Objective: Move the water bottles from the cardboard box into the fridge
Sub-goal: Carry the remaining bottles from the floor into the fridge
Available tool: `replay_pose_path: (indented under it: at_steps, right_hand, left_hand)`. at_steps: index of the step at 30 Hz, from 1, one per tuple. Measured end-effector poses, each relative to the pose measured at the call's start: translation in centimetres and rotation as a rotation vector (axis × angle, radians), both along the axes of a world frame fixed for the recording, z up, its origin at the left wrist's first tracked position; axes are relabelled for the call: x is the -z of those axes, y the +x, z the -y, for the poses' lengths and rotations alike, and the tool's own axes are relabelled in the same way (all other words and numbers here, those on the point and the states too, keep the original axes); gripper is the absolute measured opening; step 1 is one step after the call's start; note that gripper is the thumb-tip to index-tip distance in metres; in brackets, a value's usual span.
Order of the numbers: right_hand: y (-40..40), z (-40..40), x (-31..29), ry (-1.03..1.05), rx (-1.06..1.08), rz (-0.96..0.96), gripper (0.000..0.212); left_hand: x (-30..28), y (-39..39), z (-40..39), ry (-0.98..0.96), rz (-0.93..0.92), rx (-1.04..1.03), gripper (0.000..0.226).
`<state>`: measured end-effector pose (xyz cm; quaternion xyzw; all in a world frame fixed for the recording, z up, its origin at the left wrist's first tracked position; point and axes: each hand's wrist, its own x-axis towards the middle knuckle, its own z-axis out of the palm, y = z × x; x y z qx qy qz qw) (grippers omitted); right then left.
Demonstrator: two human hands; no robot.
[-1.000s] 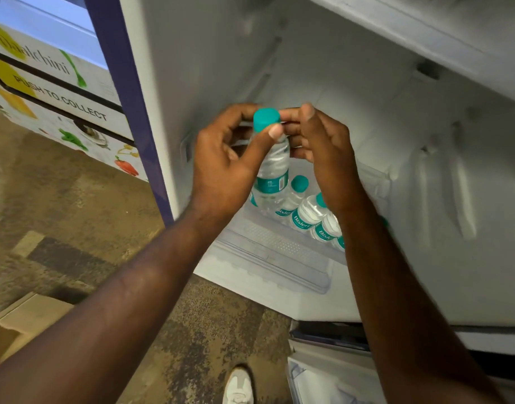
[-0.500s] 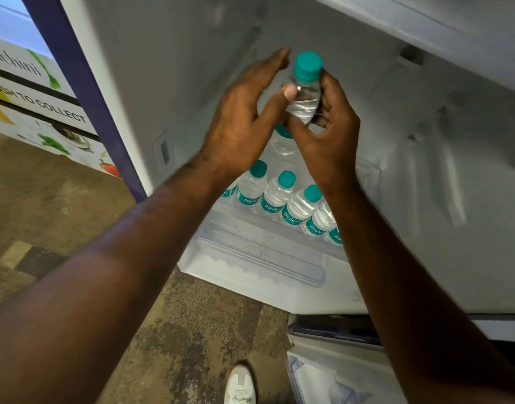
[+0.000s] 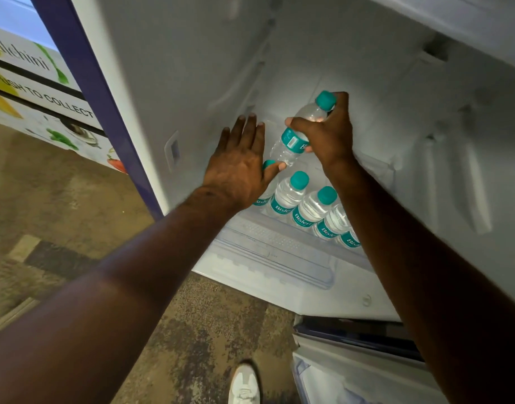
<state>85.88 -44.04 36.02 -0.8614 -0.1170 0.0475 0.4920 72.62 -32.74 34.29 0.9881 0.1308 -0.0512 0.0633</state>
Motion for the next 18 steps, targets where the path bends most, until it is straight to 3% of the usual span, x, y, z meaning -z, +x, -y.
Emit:
replay_pose_path:
  at_steps: [12, 18]
  right_hand:
    - [-1.0, -2.3, 1.1, -0.467, -0.032, -0.011, 0.075]
    - [-2.2, -2.7, 1.3, -0.679, -0.08, 0.027, 0.063]
  left_hand:
    - [1.4, 0.0, -0.1, 0.096, 0.024, 0.03, 0.089]
    - [1.0, -0.1, 0.0, 0.054, 0.011, 0.011, 0.095]
